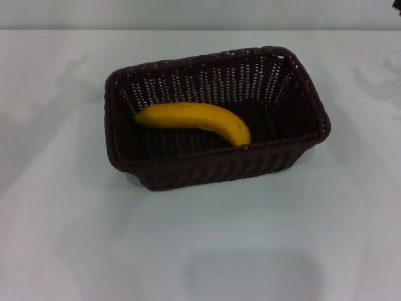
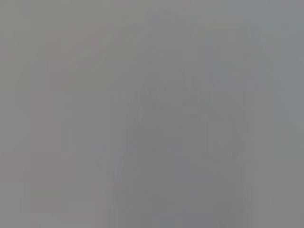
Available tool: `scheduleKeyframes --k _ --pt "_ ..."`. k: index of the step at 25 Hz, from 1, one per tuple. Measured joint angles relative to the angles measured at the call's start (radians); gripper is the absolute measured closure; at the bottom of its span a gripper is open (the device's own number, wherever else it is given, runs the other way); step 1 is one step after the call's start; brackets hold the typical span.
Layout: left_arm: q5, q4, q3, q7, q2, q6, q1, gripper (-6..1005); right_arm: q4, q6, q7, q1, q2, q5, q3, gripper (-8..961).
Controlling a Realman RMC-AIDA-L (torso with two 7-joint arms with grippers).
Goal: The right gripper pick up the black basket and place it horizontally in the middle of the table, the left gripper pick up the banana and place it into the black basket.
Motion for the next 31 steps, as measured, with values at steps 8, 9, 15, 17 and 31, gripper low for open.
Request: scheduleKeyframes --k 8,9,15,17,31 --pt "-0.328 -0.018 0.128 0.531 -0.001 -0.011 0.076 119 0.159 -0.106 -0.295 0.043 0.002 0.236 0.058 96" --pt "-0.361 -0.027 0.148 0.613 -0.001 -0.014 0.080 119 0.188 -0.136 -0.338 0.052 0.002 0.266 0.066 96" --pt "-0.440 -0.057 0.237 0.889 -0.002 0.061 0.083 119 0.349 -0.279 -0.455 0.106 0.000 0.309 0.151 96" --pt "-0.483 -0.057 0.251 0.936 -0.005 0.143 0.083 119 0.367 -0.282 -0.462 0.109 0.000 0.310 0.172 96" --pt "-0.766 -0.102 0.205 1.105 -0.007 0.259 0.194 119 0.408 -0.319 -0.532 0.098 0.003 0.320 0.240 96"
